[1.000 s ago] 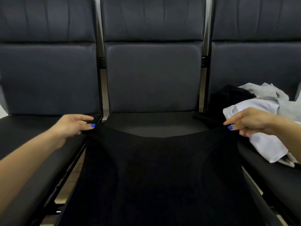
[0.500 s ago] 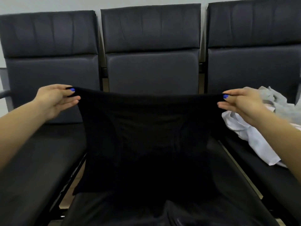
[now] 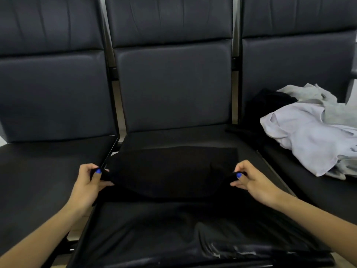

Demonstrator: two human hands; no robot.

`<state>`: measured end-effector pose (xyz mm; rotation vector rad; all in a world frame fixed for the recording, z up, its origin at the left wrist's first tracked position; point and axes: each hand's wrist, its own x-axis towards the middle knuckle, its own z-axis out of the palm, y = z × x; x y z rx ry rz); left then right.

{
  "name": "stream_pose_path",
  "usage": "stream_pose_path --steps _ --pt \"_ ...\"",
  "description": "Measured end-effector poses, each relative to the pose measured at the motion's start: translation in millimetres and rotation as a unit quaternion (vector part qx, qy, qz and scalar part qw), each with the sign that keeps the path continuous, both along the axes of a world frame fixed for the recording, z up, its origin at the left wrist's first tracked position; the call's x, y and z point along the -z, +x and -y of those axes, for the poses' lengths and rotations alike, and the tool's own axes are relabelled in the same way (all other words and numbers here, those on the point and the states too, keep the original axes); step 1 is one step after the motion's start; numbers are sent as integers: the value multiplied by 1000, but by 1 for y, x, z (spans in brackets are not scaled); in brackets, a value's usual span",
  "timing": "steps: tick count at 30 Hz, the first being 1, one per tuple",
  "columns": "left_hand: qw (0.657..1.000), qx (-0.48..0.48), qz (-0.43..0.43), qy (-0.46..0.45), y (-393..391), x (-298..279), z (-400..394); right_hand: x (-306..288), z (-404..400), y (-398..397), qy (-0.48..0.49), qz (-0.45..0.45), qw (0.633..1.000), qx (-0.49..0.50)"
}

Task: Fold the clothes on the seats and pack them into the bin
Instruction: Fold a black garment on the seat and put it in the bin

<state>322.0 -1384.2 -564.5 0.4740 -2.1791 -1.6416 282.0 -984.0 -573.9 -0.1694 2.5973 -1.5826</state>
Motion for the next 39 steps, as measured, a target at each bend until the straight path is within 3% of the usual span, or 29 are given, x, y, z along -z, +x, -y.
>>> stream_pose_path --steps 3,7,9,15,17,19,23,26,32,35,39 --pt "992 26 9 -122 1 9 7 5 2 0 114 -15 991 -65" --pt "986 27 3 -163 6 13 11 -4 -10 -4 256 -74 961 -79" --pt "986 30 15 -166 10 14 14 -13 -24 -5 277 -100 954 -53" --pt "982 43 -10 -184 27 15 17 -27 -67 -4 260 -125 956 54" --pt "983 59 62 -165 11 45 58 -26 -75 -7 238 -130 957 101" --pt "981 96 71 -155 4 75 100 -30 -78 -14 197 -122 962 146" --pt "990 13 -37 -136 25 15 36 -40 -83 -32 67 -129 969 202" --pt "990 36 -71 -120 33 2 31 -41 -86 -24 -18 -120 976 181" --pt "963 195 -73 -173 54 -4 18 -20 -103 -1 95 -43 994 13" --pt "947 244 -19 -208 57 5 24 -17 -112 2 88 -20 996 3" --pt "952 238 -1 -194 57 5 23 -15 -120 3 119 -36 992 -1"
